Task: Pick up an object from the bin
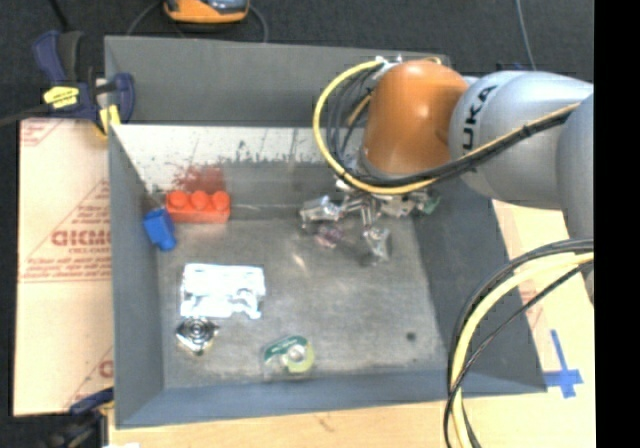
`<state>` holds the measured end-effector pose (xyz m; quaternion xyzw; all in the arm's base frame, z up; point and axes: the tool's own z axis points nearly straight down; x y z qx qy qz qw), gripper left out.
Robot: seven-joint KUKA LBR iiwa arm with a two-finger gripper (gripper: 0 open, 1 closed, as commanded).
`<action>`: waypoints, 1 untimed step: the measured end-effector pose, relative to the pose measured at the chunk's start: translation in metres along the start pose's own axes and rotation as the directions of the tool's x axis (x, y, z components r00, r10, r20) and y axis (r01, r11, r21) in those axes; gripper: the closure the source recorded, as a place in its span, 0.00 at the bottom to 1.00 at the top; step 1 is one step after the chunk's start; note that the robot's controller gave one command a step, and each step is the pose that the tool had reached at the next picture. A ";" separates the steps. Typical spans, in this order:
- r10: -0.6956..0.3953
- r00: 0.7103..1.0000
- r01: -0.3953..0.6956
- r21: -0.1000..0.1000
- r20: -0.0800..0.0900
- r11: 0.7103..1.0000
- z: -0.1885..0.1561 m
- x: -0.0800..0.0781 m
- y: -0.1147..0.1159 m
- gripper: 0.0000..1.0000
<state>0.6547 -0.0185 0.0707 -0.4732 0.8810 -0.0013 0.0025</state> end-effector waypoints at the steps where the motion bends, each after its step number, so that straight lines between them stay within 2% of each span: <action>1: 0.007 1.000 -0.007 0.000 0.004 1.000 -0.002 -0.001 -0.002 0.00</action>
Offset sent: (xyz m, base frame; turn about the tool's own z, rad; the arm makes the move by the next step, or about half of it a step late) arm 0.0000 0.0000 0.0000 0.0000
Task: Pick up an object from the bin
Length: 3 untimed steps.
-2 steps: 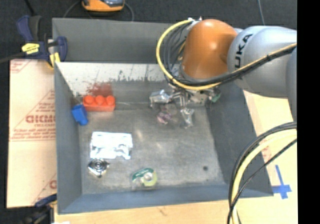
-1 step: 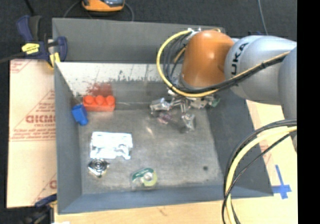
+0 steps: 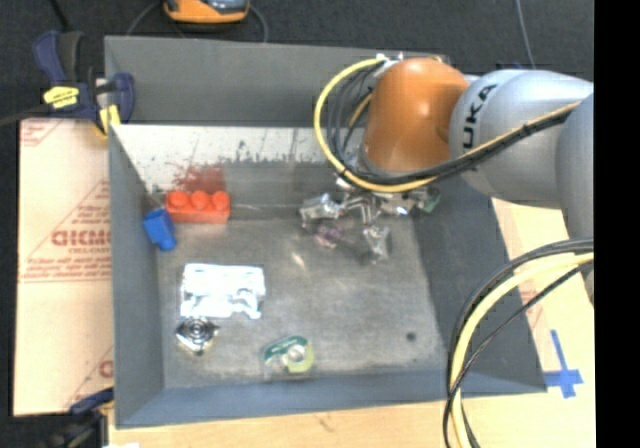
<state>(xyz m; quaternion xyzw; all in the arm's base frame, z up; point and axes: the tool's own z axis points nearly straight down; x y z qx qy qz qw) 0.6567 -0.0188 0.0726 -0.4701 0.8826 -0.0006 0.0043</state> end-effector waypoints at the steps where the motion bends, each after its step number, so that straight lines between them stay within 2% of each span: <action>1: 0.003 1.000 -0.003 -0.001 0.001 1.000 0.000 0.000 0.000 1.00; 3: 0.016 1.000 -0.016 0.004 -0.001 1.000 -0.083 -0.002 -0.006 1.00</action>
Offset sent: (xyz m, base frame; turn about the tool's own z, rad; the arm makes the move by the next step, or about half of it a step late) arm 0.0000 0.0000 0.0000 0.0000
